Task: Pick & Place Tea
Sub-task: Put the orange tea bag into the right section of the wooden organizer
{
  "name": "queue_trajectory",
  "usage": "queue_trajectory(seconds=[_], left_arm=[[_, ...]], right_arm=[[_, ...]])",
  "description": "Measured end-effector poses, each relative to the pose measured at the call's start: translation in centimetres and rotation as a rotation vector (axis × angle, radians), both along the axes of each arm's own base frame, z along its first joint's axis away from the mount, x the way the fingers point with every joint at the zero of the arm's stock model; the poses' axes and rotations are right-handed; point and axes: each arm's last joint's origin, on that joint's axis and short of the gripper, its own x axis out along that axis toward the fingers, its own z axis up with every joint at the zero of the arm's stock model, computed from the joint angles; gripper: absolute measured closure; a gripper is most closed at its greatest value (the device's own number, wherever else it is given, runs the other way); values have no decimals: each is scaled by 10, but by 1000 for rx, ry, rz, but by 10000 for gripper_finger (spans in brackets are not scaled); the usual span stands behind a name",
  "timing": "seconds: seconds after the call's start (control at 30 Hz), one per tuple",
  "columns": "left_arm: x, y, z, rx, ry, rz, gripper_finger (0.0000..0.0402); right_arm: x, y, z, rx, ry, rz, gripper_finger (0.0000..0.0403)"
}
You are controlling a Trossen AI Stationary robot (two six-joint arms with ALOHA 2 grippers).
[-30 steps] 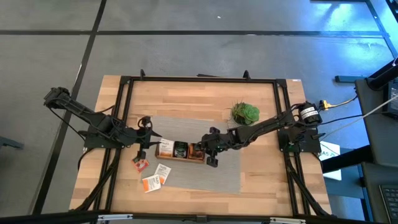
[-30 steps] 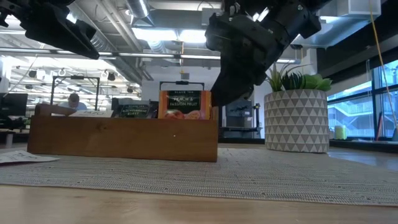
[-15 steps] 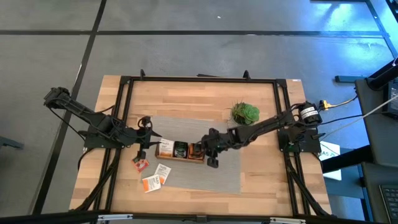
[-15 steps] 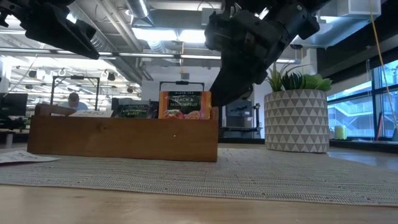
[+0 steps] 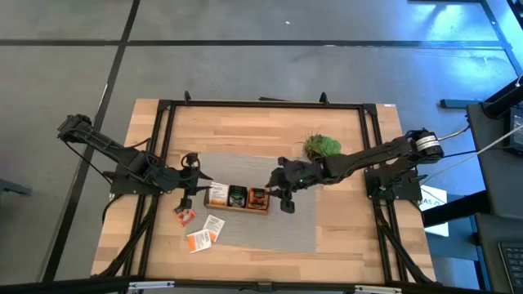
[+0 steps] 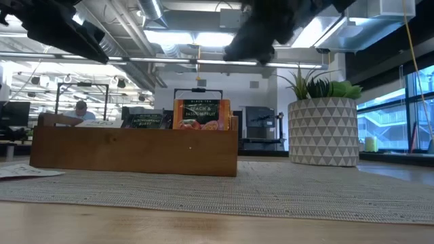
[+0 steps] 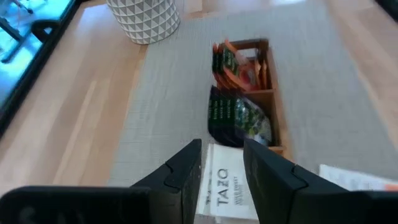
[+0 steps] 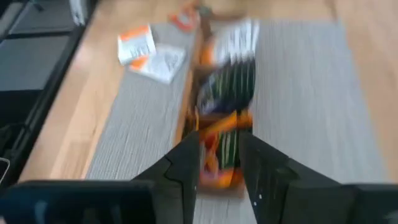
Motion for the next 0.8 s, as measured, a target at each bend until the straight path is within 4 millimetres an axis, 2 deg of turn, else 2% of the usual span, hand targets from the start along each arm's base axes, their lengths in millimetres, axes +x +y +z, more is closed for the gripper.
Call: queue_trajectory(seconds=[0.17,0.43,0.57,0.7,0.8], left_arm=[[1,-4,2,-183,0,-24,286],[2,-8,1,-290,32,-97,286],[9,-13,-1,-321,43,-123,286],[12,-15,-10,-448,122,-33,286],[9,-17,-19,-509,245,14,286]], right_arm=[[8,2,5,-99,-121,83,288],[20,10,-19,-4,-82,231,288],[22,11,-24,3,-86,259,288],[22,11,-24,-7,-88,267,288],[23,10,-24,-37,-97,285,288]])
